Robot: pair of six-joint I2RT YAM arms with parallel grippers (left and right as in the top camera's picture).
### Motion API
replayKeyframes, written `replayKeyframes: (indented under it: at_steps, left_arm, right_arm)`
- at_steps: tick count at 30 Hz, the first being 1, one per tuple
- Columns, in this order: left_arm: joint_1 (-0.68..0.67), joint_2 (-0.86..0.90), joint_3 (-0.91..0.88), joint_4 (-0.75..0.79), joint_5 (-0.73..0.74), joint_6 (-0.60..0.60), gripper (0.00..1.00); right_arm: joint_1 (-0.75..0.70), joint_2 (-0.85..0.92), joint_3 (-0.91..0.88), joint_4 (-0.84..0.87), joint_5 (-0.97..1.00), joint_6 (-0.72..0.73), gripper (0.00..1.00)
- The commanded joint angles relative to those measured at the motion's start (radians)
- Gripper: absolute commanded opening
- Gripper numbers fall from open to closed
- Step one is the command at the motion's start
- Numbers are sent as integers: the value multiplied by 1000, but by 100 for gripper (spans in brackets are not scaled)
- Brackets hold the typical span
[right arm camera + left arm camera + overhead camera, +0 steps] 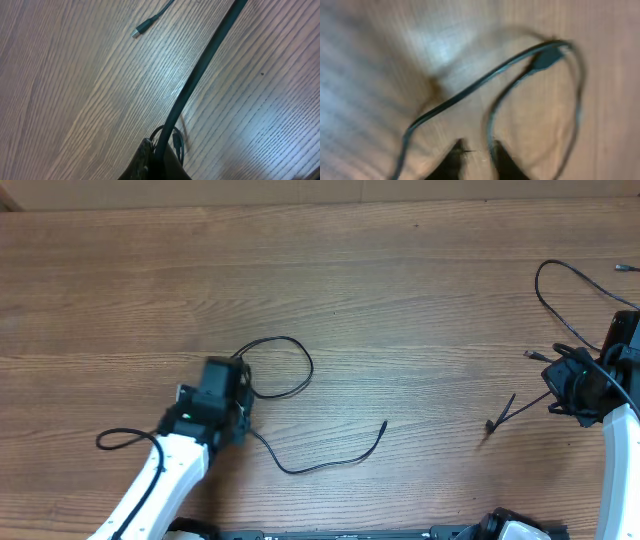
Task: Untangle cables
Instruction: 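Open the left gripper, drop the looped cable, and retract left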
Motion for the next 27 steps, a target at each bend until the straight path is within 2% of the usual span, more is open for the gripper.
replayKeyframes:
  at_steps: [1,4,9,12,16,20,24,27]
  left_arm:
    - [67,-2,44,-13,92,199,99]
    - [143,-3,82,-42,176,299,100]
    - [305,-3,181,-49,493,599,99]
    - [386,-4,247,-128,634,786,100]
    - [447,-19,314,-337,607,912,100]
    - [462,-77,326,-480,514,1012,100]
    - [461,-154,325,-582,415,1012,100]
    - [460,-225,320,-629,372,1012,100]
  right_arm:
    - [4,1,-2,3,-2,-12,4]
    - [4,1,-2,3,-2,-12,4]
    - [4,1,-2,4,-32,-24,4]
    - [7,1,-2,26,-137,-138,4]
    - [24,0,-2,69,-317,-291,4]
    - [40,-2,-2,84,-369,-327,4]
    - [42,-36,16,179,-495,-326,4]
    - [43,-68,47,365,-627,-308,4]
